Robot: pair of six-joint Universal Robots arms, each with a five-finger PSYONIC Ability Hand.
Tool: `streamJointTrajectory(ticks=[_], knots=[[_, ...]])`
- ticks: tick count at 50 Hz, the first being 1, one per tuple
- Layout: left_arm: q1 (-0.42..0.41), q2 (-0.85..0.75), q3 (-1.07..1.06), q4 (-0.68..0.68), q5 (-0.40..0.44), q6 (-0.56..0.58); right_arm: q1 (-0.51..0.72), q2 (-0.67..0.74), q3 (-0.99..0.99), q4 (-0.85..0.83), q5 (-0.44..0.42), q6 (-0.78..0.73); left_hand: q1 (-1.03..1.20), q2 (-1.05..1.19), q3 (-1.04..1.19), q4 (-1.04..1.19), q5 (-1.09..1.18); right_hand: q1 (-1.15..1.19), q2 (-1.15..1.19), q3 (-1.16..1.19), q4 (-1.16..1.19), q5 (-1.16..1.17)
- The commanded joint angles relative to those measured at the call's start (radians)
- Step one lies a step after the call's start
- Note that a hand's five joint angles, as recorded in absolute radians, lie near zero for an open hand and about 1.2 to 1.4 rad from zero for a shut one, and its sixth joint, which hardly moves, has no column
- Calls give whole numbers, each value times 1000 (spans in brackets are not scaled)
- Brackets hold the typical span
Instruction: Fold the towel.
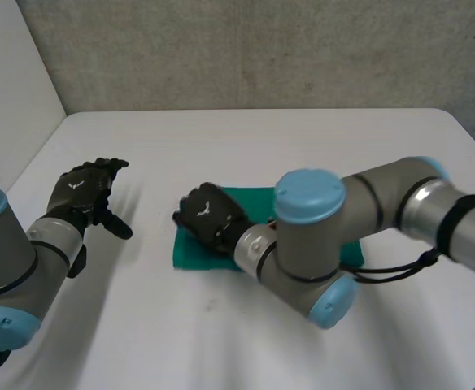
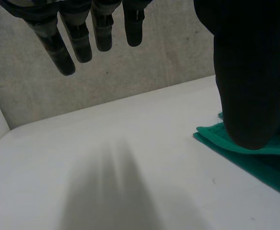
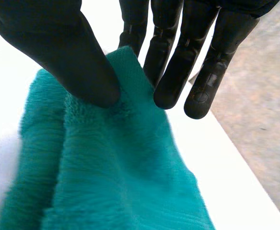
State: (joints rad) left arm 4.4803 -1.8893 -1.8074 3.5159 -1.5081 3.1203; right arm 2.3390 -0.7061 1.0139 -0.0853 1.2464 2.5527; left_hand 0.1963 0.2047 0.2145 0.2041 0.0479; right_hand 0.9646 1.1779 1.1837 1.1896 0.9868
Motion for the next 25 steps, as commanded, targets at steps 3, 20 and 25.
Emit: streamJointTrajectory(ticks=[3, 20, 25], knots=[[-39, 1, 26, 5, 2, 3, -24, -88, 41, -1, 31, 67, -22, -30, -40, -30, -48, -529, -742, -748, -754, -726], [-329, -237, 339, 3, -1, 10, -302, -371, 432, 22, 136, 235, 38, 29, 20, 30, 12, -715, -929, -934, -940, -912], [-334, -342, 445, -5, -3, 18, -360, -366, 509, 7, 123, 231, 93, 85, 75, 85, 67, -633, -847, -852, -858, -830]])
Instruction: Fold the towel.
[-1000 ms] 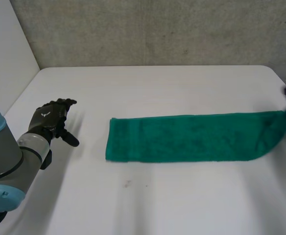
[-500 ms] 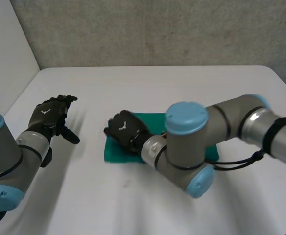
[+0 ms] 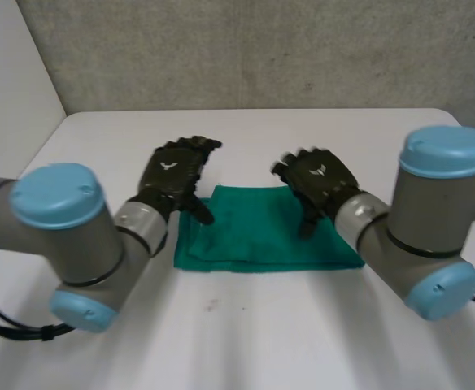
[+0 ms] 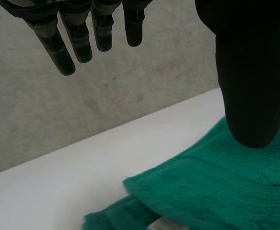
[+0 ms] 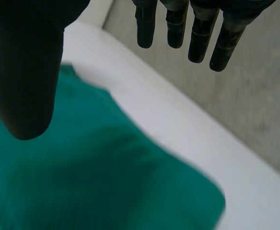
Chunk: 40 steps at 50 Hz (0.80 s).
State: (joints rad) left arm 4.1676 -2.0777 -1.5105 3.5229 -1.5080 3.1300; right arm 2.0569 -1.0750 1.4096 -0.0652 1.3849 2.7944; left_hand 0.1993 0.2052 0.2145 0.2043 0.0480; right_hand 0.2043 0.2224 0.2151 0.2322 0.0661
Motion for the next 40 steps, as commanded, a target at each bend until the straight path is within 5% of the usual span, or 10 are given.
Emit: streamJointTrajectory(ticks=[1, 17, 28, 40], knots=[[-20, -169, 162, -13, -5, 9, -95, 7, 127, -21, -15, -10, 111, 105, 96, 106, 88, 183, 164, 172, 155, 146], [-6, -213, 118, -113, -41, 50, -190, 67, 181, -85, -13, -21, 149, 143, 134, 144, 126, 520, 502, 510, 493, 484], [-20, -165, 53, -137, -136, 87, -234, 67, 203, -85, -9, -39, 96, 91, 81, 91, 73, 1191, 1172, 1180, 1163, 1154], [-15, 20, -59, -139, -149, 79, -248, 17, 175, -79, 2, -208, 29, 23, 14, 24, 6, 1192, 1174, 1181, 1164, 1156]])
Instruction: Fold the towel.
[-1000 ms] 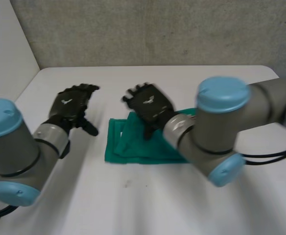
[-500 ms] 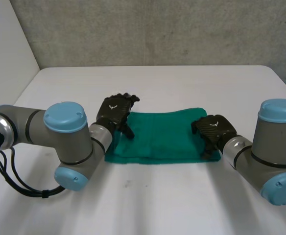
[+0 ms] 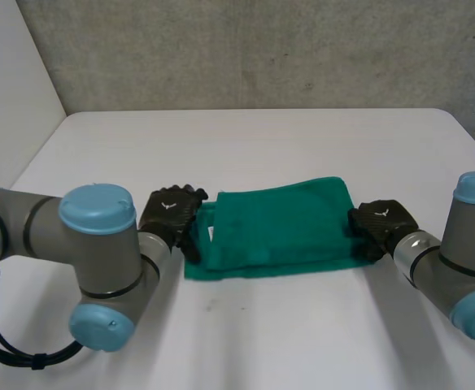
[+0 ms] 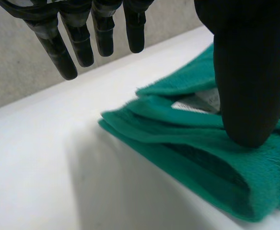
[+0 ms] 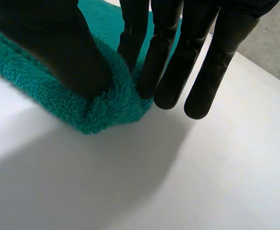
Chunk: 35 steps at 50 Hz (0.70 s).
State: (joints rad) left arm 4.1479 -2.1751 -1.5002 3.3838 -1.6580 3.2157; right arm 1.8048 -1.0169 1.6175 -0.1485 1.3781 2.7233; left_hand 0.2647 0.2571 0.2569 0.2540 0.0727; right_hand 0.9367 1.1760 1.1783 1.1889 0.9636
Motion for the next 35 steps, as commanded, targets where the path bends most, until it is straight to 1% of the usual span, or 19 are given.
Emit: streamJointTrajectory(ticks=[1, 5, 6, 7, 8, 10, 11, 14, 15, 19, 20, 22, 23, 25, 27, 29, 30, 31, 35], knots=[[8, 147, -86, 0, 3, -11, 13, -48, -45, 6, 10, -158, -37, -29, -29, -26, -19, 460, 220, 218, 207, 258], [9, 201, -113, 0, 1, -13, 87, -68, -113, 30, 21, -197, -39, -32, -32, -29, -22, 460, 220, 218, 207, 258], [9, 212, -120, 0, 1, -14, 122, -68, -135, 39, 21, -200, -45, -38, -37, -35, -28, 460, 220, 218, 207, 258], [11, 234, -132, 0, 1, -14, 231, -60, -224, 71, 13, -203, -54, -46, -46, -43, -37, 460, 220, 218, 207, 258], [11, 245, -138, 0, 0, -14, 232, -60, -225, 72, 13, -203, -54, -47, -46, -43, -37, 460, 220, 218, 207, 258], [11, 273, -150, 2, -2, -14, 324, -42, -295, 107, 1, -208, -54, -47, -46, -43, -37, 460, 220, 218, 207, 258], [11, 282, -153, 2, -2, -14, 379, -8, -333, 121, -17, -211, -54, -47, -46, -43, -37, 460, 220, 218, 207, 258], [15, 304, -166, 2, -5, -14, 450, 63, -383, 145, -77, -221, -54, -47, -46, -43, -37, 460, 220, 218, 207, 258], [17, 308, -167, 3, -5, -14, 490, 105, -404, 150, -132, -238, -54, -47, -46, -43, -37, 460, 220, 218, 207, 258], [29, 311, -170, 5, -5, -16, 534, 179, -424, 158, -211, -283, -54, -47, -46, -43, -37, 460, 220, 218, 207, 258], [31, 311, -167, 6, -5, -16, 536, 185, -426, 156, -206, -287, -51, -44, -43, -41, -34, 449, 210, 207, 197, 248], [37, 311, -163, 8, -3, -16, 536, 189, -429, 150, -189, -287, -45, -38, -38, -35, -28, 78, -161, -164, -174, -123], [43, 308, -152, 8, -2, -19, 535, 184, -439, 147, -159, -280, -42, -35, -35, -32, -25, -273, -512, -514, -525, -474], [44, 296, -129, 8, -2, -28, 533, 184, -447, 142, -105, -260, -39, -32, -32, -29, -22, -498, -738, -740, -751, -700], [44, 282, -104, 6, -3, -34, 525, 166, -449, 126, -32, -194, -39, -32, -32, -29, -22, -616, -856, -858, -868, -818], [40, 244, -62, -4, -2, -49, 509, 127, -436, 113, 5, -125, -39, -32, -32, -29, -22, -690, -929, -931, -942, -891], [35, 232, -46, -11, -2, -57, 495, 100, -426, 109, 16, -85, -39, -32, -32, -29, -22, -751, -991, -993, -1003, -953], [34, 221, -31, -20, -2, -65, 463, 53, -401, 109, 19, -4, -39, -32, -32, -29, -22, -762, -1001, -1004, -1014, -964], [28, 169, 47, -79, 1, -126, 401, -32, -348, 106, 6, 177, -39, -32, -32, -29, -22, -762, -1001, -1004, -1014, -964]])
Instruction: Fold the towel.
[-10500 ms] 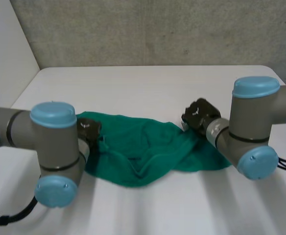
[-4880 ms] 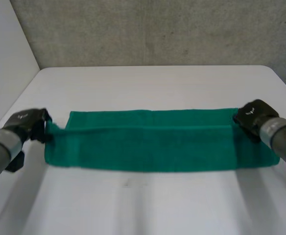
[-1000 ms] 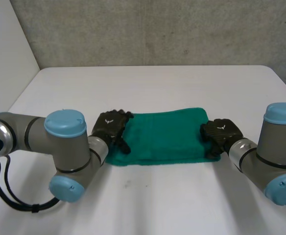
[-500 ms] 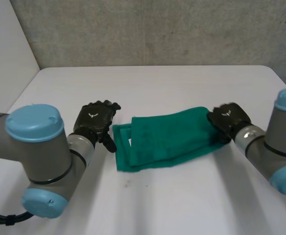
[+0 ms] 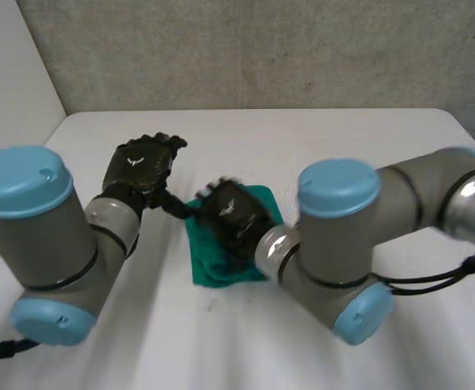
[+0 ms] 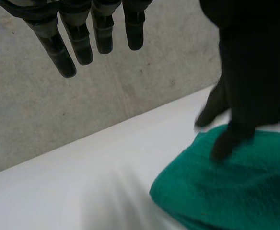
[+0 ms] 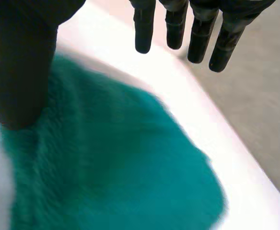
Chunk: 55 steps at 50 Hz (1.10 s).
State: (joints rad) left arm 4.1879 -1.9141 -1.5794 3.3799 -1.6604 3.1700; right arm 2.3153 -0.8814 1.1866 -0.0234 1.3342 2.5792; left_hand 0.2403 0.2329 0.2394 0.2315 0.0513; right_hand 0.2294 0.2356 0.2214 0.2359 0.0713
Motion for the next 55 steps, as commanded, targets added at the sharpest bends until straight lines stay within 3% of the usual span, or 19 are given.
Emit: streamJointTrajectory(ticks=[1, 7, 10, 18, 28, 36, 42, 46, 51, 55], knots=[[-17, -121, 160, -103, 4, -111, -119, -172, 88, -20, 46, 349, -12, -5, -11, -3, 2, -55, -61, -47, -61, -71], [-60, -233, 262, -203, 5, -212, -191, -165, 70, 13, 10, 432, -12, -5, -11, -3, 2, -55, -61, -47, -61, -71], [-69, -295, 289, -237, 1, -229, -209, -82, 16, 55, -6, 434, -15, -8, -14, -6, -1, -55, -61, -47, -61, -71], [-66, -401, 289, -272, -58, -222, -214, 137, -168, 226, -6, 415, -30, -22, -29, -21, -15, -55, -61, -47, -61, -71], [-28, -333, 249, -306, -88, -121, -232, 173, -200, 287, 13, 361, -65, -58, -64, -56, -50, -55, -61, -47, -61, -71], [-35, -128, 260, -301, -76, -107, -266, -43, -121, 214, 98, 374, -65, -58, -64, -56, -50, -55, -61, -47, -61, -71], [-15, 3, 314, -312, -76, -107, -356, -345, 40, -13, 325, 366, -62, -55, -61, -53, -48, -55, -61, -47, -61, -71], [37, 66, 351, -366, -50, -108, -402, -465, 88, -43, 391, 360, -44, -37, -44, -36, -30, -55, -61, -47, -61, -71], [142, 179, 375, -496, 57, -125, -419, -527, 128, 19, 375, 343, -62, -55, -61, -53, -48, -55, -61, -47, -61, -71], [173, 224, 355, -534, 102, -131, -419, -560, 169, 77, 332, 340, -65, -58, -64, -56, -50, -55, -61, -47, -61, -71]])
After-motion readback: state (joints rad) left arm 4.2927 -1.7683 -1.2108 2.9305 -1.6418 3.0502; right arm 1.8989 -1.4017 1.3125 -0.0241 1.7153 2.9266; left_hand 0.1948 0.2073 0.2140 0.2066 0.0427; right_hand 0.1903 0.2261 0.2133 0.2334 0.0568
